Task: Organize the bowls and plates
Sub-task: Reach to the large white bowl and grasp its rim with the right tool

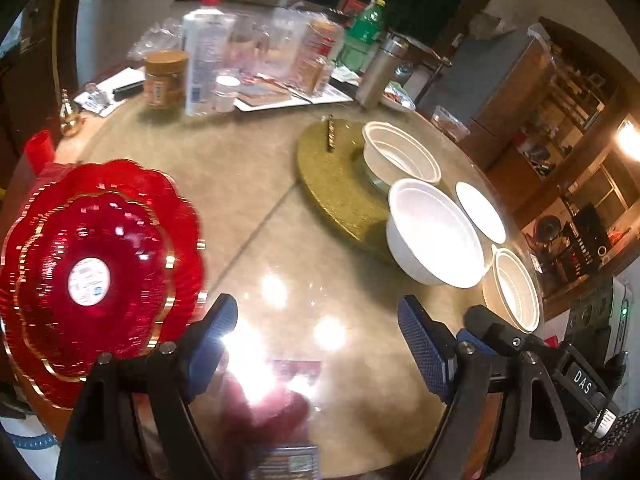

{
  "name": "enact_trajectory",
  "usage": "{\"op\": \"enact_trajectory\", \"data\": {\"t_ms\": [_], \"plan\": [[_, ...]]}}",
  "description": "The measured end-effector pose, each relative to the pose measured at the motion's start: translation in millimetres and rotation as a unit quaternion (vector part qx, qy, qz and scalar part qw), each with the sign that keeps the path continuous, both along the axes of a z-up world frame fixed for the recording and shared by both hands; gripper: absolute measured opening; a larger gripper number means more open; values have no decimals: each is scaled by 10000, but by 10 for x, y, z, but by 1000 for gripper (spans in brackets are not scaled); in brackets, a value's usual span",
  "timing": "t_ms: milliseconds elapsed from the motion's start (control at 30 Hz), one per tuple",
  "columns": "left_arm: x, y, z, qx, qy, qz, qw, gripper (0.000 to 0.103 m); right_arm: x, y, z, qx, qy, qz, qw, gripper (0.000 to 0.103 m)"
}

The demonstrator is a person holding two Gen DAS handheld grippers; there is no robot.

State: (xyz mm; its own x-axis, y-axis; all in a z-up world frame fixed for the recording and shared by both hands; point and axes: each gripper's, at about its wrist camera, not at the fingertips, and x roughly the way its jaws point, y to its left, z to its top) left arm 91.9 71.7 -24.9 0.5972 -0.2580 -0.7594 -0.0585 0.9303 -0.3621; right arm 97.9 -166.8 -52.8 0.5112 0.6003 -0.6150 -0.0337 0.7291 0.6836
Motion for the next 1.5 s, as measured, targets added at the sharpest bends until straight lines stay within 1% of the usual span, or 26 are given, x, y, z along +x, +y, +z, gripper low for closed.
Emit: {"op": "enact_trajectory", "data": {"t_ms": [100, 233, 433, 533, 633, 833, 1000, 1067, 1167, 1300, 1367, 1500], "plan": [[99, -76, -31, 17, 76, -29, 10000, 82, 32, -229, -42, 73, 112, -319, 9994, 82], [176, -194, -73, 56, 166, -57, 9998, 82, 94, -406, -89, 207, 210, -523, 9982, 82], [287, -358, -75, 129, 87, -114, 9998, 82, 268, -531, -138, 528, 348, -749, 9952, 82], [391, -421, -99, 55, 91, -146, 9998, 82, 356, -588, -139, 632, 344, -919, 9932, 82], [504, -481, -120, 81, 73, -108, 9999, 82, 448, -608, -131, 718, 360, -969, 9920, 82], [722, -592, -198, 26, 242, -153, 9996, 82, 589, -597, -121, 510, 344, -1044, 9926, 81], [817, -667, -216, -54, 237, -112, 9996, 82, 661, -570, -162, 332, 312, -1149, 9923, 81], [842, -712, -216, 57, 253, -96, 9996, 82, 674, -570, -153, 198, 323, -1159, 9925, 76], [904, -762, -229, 172, 306, -120, 9993, 82, 687, -555, -114, -14, 299, -1156, 9928, 75], [1009, -798, -251, 214, 428, -80, 9988, 82, 730, -521, -78, -269, 296, -1134, 9927, 75], [1039, -802, -256, 212, 449, -47, 9988, 82, 751, -521, -82, -358, 335, -1149, 9922, 65], [1075, -862, -269, 293, 492, -50, 9983, 82, 794, -532, -127, -442, 440, -1189, 9909, 53]]}}
